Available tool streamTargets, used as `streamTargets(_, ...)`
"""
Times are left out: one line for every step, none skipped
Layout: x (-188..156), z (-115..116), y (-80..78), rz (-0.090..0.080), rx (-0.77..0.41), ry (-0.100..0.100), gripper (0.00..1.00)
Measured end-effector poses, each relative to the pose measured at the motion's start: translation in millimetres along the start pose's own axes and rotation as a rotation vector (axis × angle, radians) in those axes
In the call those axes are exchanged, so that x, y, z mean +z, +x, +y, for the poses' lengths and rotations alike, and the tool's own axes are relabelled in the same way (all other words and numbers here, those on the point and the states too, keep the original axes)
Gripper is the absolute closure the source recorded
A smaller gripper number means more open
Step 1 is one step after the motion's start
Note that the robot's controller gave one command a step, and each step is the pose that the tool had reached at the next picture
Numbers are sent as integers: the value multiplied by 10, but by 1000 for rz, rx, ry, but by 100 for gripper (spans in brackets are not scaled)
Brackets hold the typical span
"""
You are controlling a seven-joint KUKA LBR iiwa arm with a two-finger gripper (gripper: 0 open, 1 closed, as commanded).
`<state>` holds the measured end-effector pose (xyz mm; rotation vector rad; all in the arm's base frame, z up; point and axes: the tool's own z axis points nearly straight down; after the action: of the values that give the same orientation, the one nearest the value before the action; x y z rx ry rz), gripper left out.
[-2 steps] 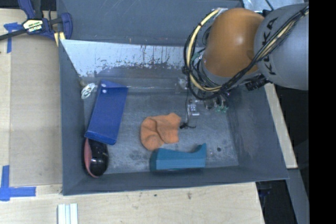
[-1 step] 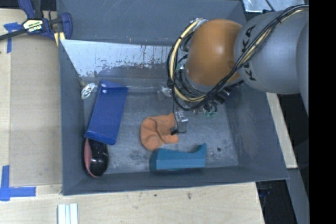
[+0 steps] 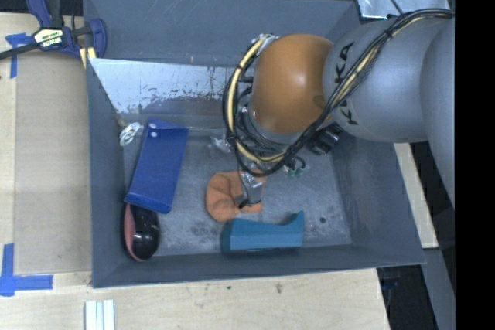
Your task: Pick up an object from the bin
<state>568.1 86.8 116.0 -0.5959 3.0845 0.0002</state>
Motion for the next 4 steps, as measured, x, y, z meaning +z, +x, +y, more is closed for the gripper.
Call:
streamTargets(-87,61,-67,-5,-147,2,0)
streamTargets(310,282,-142,-3,-485,1,0)
streamTargets(442,796,-327,-7,-621,1,100)
streamTargets(442,796,-327,-7,-621,1,100)
